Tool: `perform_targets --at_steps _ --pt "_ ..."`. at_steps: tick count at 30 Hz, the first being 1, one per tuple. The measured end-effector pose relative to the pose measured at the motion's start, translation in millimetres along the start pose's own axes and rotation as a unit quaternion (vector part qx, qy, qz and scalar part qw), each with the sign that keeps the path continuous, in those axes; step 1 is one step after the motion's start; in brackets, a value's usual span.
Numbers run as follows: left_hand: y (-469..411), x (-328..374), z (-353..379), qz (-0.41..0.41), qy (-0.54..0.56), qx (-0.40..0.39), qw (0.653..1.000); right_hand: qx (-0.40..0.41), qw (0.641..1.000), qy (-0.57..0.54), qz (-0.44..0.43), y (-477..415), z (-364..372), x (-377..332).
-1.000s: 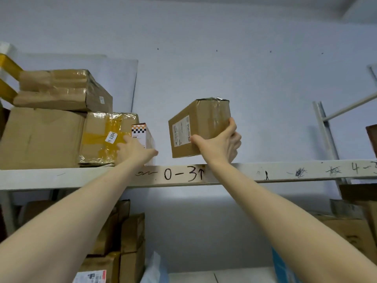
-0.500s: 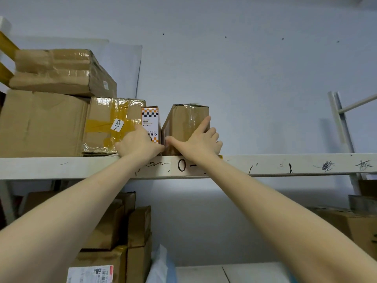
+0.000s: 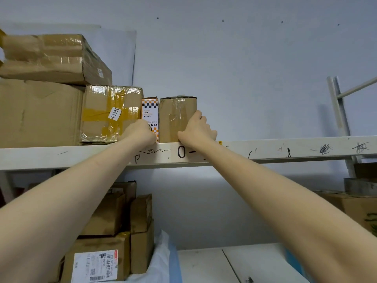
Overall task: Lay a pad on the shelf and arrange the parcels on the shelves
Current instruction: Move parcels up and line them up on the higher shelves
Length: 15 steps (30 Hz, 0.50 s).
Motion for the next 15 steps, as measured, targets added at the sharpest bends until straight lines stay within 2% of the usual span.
perform_targets --at_steps 6,9,12,15 --pt "12 1 -2 -0.026 0.009 -0.002 1.000 0.002 1.000 0.011 0.002 5 -2 5" --pt "26 9 -9 -0.026 -0.027 0.047 0.998 0.035 0.999 -0.013 -0.011 12 -7 6" --pt "49 32 -20 0.046 -0.039 0.140 0.988 0.081 0.995 -0.033 -0.043 22 -13 8" --pt "77 59 -18 0.132 0.014 0.165 0.977 0.124 0.986 -0.064 -0.087 36 -22 19"
Point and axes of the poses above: each hand's wrist, its own y-axis away from the middle knuckle, its own z-axis out of the palm, x = y × z, the point moved 8 cm from there along -y, towards the middle knuckle, and after that the axes turned 2 degrees about -x, right-handed, at the moved point
